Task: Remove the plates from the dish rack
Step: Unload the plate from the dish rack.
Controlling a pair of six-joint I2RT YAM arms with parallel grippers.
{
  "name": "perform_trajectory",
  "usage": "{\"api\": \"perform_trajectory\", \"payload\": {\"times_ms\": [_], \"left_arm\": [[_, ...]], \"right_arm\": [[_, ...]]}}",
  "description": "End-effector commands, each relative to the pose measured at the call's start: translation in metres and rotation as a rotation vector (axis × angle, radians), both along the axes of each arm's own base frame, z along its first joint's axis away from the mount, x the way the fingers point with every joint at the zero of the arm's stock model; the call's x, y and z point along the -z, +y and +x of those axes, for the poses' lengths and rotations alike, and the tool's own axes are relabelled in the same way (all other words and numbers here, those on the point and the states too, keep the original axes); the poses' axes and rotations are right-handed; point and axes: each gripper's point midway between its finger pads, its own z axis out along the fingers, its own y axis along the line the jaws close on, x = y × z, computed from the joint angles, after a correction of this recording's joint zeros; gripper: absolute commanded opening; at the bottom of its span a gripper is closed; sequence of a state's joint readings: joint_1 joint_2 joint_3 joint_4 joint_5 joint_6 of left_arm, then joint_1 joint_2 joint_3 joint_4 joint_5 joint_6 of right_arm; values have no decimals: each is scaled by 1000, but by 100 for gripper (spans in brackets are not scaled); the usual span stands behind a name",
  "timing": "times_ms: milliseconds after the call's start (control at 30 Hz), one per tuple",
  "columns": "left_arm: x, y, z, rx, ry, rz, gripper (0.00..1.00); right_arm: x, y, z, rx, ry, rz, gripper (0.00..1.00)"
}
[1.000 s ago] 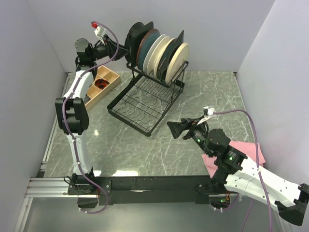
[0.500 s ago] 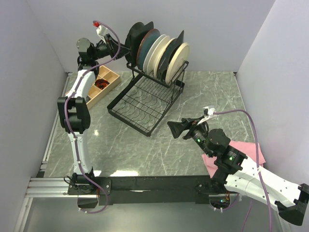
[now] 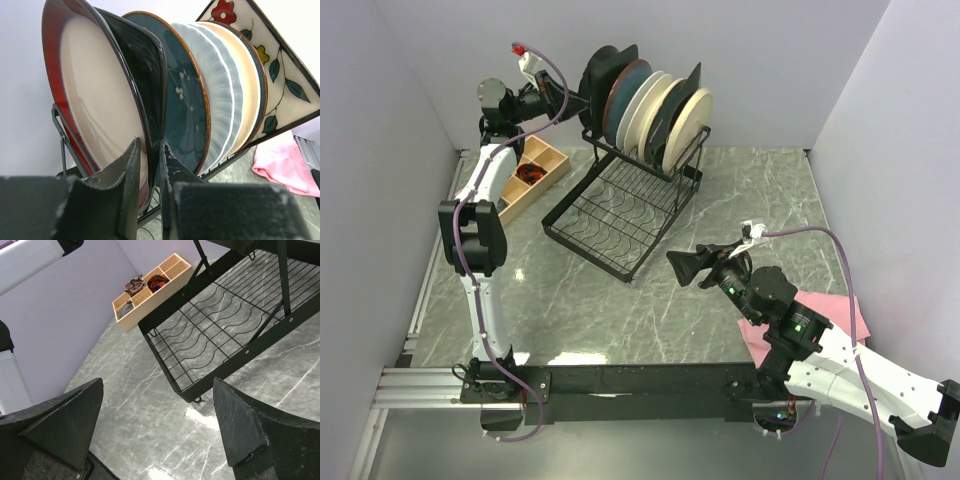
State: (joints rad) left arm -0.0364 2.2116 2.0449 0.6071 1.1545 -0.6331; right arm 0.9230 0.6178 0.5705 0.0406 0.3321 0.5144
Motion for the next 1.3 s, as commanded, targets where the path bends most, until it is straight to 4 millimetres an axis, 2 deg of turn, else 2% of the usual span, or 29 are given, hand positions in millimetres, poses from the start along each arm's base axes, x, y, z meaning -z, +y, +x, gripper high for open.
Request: {"api": "perform_trajectory", "payload": {"times_ms": [0,400,600,700,800,867,933,1033,1100,1167,1233,1267], "left_arm": [[-34,-6,-13,30,-97,-32,1],[-65,-4,-26,-1,-176,-61,1],[-74,-6,-25,-17,-186,-59,1],[-72,-5,-19,-35,-173,-52,2],[-72,-5,-18,-45,-170,-49,18],[-73,-4,-17,-51,-166,-54,33],[-74,-4,-17,-55,-167,-56,35],[-79,-3,-17,-68,-175,-62,46],[-82,-3,-17,-70,-183,-65,44],[-85,-1,-17,-79,-188,-71,35],[-88,1,-16,-89,-185,-79,37],[-89,3,-16,-93,-184,-83,42]], "right_arm": [[-26,-3,1,14,-47,42,96],[-25,1,1,2,-42,39,95],[-25,2,0,-6,-41,44,95],[-26,2,-1,-12,-41,46,95],[-26,2,-1,-13,-43,49,95],[-27,2,-2,-13,-44,50,95],[-26,3,-2,-17,-43,49,95],[-26,3,-2,-20,-42,48,95],[-26,3,-2,-20,-42,45,95],[-27,2,-2,-17,-44,47,95],[-28,2,-2,-16,-46,49,95],[-28,1,-3,-17,-47,51,95]]}}
